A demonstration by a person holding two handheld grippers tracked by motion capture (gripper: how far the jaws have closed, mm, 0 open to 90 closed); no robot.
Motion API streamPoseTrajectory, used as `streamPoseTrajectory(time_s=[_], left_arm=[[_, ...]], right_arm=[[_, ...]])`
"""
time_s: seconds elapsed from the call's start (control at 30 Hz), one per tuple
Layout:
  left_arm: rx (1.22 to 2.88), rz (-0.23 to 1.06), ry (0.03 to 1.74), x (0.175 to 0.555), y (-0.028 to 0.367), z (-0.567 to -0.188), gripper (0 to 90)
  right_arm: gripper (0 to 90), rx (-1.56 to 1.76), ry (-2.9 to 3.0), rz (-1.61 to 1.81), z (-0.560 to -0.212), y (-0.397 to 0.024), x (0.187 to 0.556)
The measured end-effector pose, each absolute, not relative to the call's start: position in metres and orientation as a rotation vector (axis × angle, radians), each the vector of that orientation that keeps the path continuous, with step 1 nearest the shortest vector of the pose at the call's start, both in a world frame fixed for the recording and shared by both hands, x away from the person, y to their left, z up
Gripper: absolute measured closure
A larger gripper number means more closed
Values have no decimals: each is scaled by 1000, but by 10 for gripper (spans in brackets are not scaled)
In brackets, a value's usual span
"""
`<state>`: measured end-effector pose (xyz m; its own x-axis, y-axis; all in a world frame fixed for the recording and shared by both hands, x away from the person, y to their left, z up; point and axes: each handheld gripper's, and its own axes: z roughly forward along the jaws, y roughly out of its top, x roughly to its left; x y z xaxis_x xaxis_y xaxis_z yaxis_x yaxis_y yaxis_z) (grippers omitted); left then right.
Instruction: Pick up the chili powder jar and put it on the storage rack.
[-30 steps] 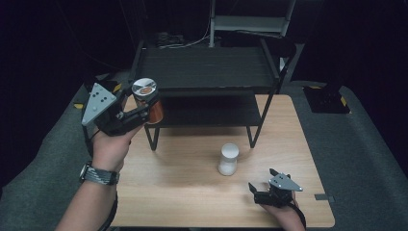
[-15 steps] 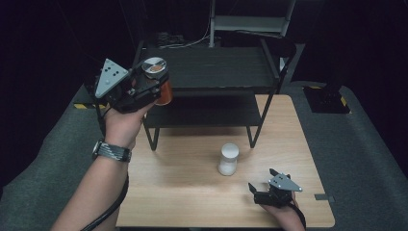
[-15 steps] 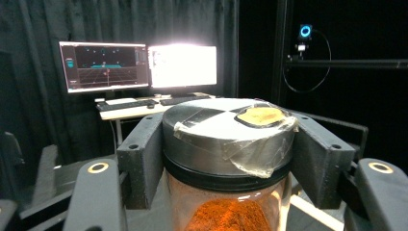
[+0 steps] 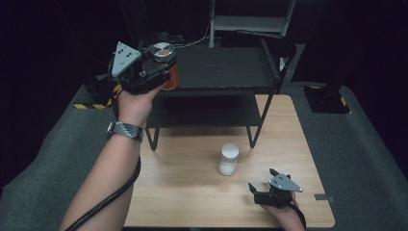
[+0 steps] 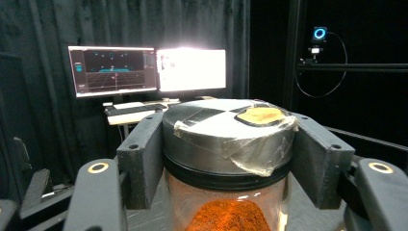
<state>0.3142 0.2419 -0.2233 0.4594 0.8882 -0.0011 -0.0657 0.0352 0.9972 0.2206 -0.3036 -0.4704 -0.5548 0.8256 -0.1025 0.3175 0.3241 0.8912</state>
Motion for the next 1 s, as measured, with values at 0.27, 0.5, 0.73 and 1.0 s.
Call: streamPoseTrajectory(time_s=[0.27,0.5,0.73,1.0], left_arm=[[1337,885,827,330,231,-224,349],[1353,891,824,340,223,-222,349],[1354,883,828,347,218,-224,349],[1349,869,851,351,217,-227,349]], right_arm=[[17,1012,2035,1199,-471,-305,221],[17,1011,2035,1204,-471,-306,221],[17,1010,2032,1209,-471,-307,220],[17,1010,2032,1214,-471,-307,220]])
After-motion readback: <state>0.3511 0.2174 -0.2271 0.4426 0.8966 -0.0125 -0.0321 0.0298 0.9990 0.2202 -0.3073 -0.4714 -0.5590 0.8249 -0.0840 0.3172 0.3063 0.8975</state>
